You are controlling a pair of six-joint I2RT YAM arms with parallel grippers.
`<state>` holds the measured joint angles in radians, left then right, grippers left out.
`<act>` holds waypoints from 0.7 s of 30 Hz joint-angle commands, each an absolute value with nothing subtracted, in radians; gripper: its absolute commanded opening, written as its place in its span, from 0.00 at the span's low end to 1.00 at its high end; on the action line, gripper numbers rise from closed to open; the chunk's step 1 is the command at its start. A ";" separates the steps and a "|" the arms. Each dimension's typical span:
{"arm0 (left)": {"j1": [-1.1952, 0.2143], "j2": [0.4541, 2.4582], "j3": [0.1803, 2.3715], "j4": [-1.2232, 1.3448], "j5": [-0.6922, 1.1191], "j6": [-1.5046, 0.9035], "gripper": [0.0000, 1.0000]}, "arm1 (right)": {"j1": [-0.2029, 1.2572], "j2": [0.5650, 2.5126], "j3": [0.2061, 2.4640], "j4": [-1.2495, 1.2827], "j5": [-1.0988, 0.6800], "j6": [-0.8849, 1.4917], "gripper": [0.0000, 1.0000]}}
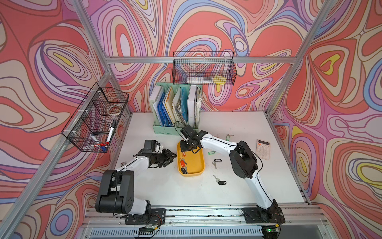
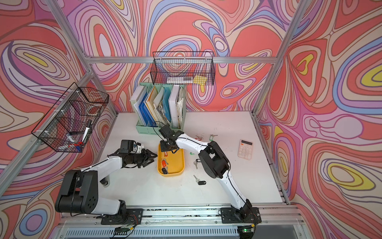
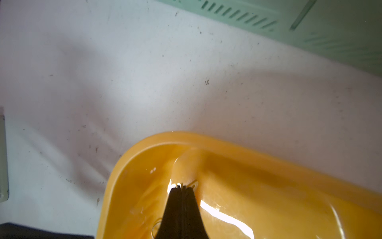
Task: Take the keys out of the storage box
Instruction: Pick up the key from the storage box.
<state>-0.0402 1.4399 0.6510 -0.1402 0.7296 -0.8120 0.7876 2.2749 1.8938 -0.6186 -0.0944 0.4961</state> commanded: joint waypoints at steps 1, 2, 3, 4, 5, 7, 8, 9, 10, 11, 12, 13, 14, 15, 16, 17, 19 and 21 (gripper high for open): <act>-0.038 1.411 0.674 -0.167 0.717 -0.796 0.50 | 0.790 2.164 1.866 -0.633 -0.055 0.469 0.00; -0.037 1.408 0.675 -0.169 0.717 -0.796 0.51 | 0.790 2.140 1.854 -0.638 -0.045 0.464 0.00; -0.037 1.404 0.675 -0.170 0.712 -0.796 0.52 | 0.789 2.116 1.840 -0.641 -0.036 0.462 0.00; -0.038 1.398 0.676 -0.172 0.708 -0.795 0.53 | 0.787 2.083 1.821 -0.640 -0.030 0.457 0.00; -0.037 1.389 0.676 -0.172 0.701 -0.795 0.54 | 0.783 2.049 1.800 -0.637 -0.025 0.453 0.00; -0.037 1.371 0.677 -0.174 0.692 -0.795 0.58 | 0.772 1.992 1.758 -0.637 -0.019 0.450 0.00; -0.037 1.361 0.677 -0.176 0.685 -0.794 0.60 | 0.765 1.967 1.743 -0.641 -0.018 0.448 0.00; -0.037 1.348 0.679 -0.179 0.677 -0.792 0.63 | 0.755 1.942 1.723 -0.651 -0.019 0.445 0.00; -0.038 1.332 0.680 -0.186 0.666 -0.789 0.65 | 0.744 1.911 1.701 -0.662 -0.014 0.444 0.00; -0.037 1.317 0.683 -0.195 0.654 -0.784 0.67 | 0.738 1.895 1.690 -0.670 -0.008 0.441 0.00; -0.037 1.301 0.687 -0.207 0.639 -0.777 0.69 | 0.724 1.863 1.664 -0.679 0.000 0.437 0.00; -0.037 1.281 0.690 -0.223 0.620 -0.768 0.70 | 0.715 1.838 1.643 -0.692 0.011 0.434 0.00; -0.037 1.264 0.692 -0.237 0.603 -0.762 0.72 | 0.704 1.821 1.626 -0.698 0.022 0.431 0.00; -0.037 1.245 0.695 -0.253 0.582 -0.754 0.75 | 0.691 1.795 1.600 -0.706 0.032 0.429 0.00; -0.037 1.225 0.698 -0.257 0.560 -0.747 0.77 | 0.678 1.779 1.581 -0.711 0.042 0.427 0.00; -0.037 1.207 0.698 -0.289 0.543 -0.741 0.79 | 0.663 1.746 1.552 -0.713 0.050 0.426 0.00; -0.037 1.170 0.700 -0.319 0.506 -0.732 0.83 | 0.633 1.712 1.501 -0.719 0.068 0.424 0.00; -0.038 1.139 0.701 -0.337 0.482 -0.723 0.86 | 0.603 1.688 1.458 -0.725 0.082 0.420 0.00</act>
<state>-0.0402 1.1728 0.6777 -0.2634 0.5541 -0.7612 0.6327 1.7264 1.4998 -0.6910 0.0345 0.4355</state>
